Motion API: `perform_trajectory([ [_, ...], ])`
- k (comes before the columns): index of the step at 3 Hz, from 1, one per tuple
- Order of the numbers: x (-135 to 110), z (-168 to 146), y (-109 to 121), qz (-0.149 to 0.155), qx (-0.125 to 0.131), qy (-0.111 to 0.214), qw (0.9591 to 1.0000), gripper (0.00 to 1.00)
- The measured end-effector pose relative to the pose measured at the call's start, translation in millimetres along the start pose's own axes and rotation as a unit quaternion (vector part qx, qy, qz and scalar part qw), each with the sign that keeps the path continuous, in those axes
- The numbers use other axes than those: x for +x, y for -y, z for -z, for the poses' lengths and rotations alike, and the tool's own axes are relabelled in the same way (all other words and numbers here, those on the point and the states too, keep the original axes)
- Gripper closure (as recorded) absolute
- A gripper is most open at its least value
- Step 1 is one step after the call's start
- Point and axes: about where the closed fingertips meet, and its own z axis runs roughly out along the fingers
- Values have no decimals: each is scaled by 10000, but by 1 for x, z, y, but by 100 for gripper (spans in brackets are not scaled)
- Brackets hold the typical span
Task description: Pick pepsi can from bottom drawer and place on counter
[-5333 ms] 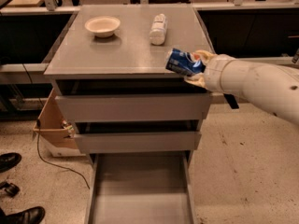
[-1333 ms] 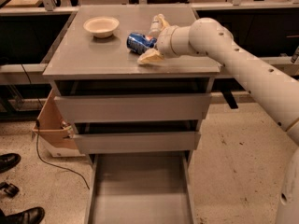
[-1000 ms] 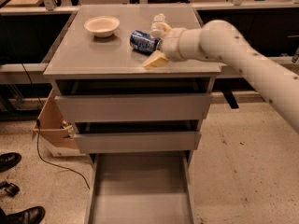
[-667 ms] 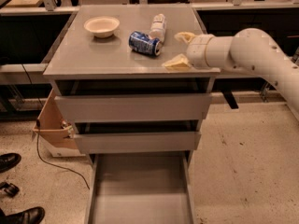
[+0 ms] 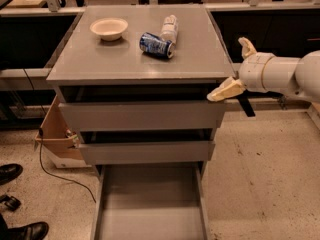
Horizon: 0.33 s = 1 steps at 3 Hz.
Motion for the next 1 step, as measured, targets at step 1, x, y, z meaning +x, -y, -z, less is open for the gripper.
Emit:
perform_trajectory([
  [1,2,2,1,-7,16,-11,10000,0],
])
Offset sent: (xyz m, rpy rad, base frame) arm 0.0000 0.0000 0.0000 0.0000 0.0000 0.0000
